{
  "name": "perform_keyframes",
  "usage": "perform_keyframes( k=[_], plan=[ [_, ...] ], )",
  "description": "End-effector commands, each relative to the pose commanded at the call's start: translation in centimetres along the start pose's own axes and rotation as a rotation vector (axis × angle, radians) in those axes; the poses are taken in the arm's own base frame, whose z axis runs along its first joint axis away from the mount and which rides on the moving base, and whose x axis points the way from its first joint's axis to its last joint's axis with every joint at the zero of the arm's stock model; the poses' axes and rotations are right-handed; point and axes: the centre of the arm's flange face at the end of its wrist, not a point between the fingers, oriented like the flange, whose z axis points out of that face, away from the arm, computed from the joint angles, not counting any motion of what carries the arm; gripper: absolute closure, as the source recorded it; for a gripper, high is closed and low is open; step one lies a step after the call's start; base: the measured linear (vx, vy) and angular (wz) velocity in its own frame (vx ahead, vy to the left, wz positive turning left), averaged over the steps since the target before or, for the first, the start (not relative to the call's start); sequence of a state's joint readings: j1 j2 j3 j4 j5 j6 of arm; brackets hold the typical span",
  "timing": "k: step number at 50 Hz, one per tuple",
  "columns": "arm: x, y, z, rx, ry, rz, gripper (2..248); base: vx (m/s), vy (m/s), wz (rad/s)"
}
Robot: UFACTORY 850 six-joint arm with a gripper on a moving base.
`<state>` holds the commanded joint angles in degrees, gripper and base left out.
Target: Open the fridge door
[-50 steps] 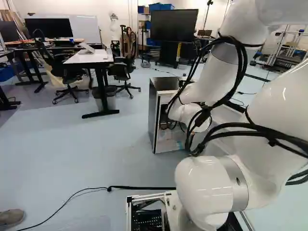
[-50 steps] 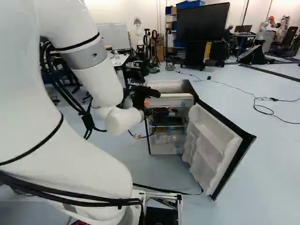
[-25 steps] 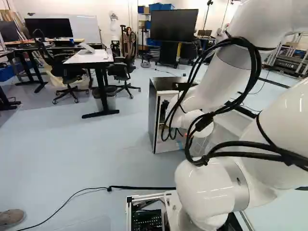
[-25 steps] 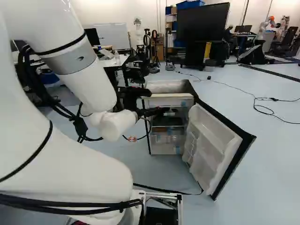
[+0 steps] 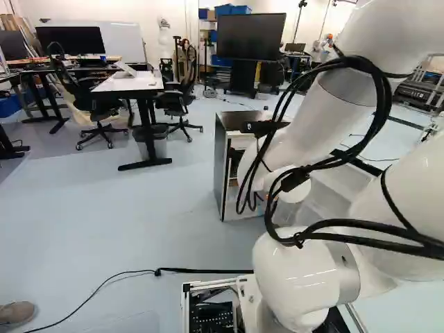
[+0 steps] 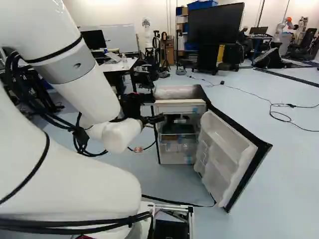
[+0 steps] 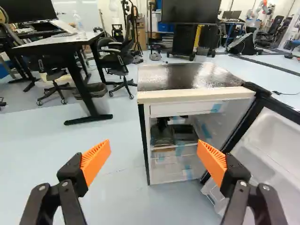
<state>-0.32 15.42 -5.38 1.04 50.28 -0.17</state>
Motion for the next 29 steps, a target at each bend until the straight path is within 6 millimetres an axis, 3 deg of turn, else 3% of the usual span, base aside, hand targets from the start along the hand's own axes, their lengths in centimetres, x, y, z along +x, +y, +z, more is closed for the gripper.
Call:
perform_keyframes(
  k=[29],
  plan=[
    [-0.1, -0.27, -0.25, 0.019, -0.001, -0.01, 3, 0.0, 0.0, 0.0]
  ],
)
